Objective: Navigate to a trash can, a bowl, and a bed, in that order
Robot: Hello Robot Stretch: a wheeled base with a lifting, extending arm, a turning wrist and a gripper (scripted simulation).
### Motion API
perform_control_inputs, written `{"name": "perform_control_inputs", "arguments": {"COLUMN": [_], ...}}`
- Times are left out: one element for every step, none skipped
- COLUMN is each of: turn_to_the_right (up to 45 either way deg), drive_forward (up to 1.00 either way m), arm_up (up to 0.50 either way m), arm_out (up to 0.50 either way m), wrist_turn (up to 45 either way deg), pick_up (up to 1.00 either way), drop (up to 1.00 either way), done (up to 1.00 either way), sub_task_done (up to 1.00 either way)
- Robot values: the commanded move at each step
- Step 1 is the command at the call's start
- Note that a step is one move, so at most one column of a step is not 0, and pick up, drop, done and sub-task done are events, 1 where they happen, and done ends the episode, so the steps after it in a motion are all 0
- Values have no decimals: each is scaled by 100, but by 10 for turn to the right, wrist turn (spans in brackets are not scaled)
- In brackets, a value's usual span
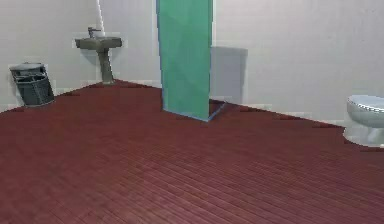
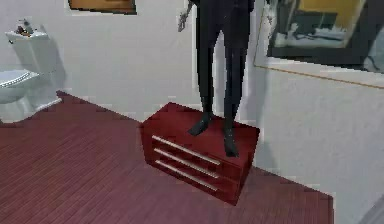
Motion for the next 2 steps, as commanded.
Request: {"name": "perform_control_inputs", "arguments": {"turn_to_the_right": [-450, 0], "drive_forward": [0, 100], "arm_up": [0, 0], "arm_out": [0, 0], "wrist_turn": [0, 0], "pick_up": [0, 0], "drop": [0, 0], "done": [0, 0], "sub_task_done": [0, 0]}}
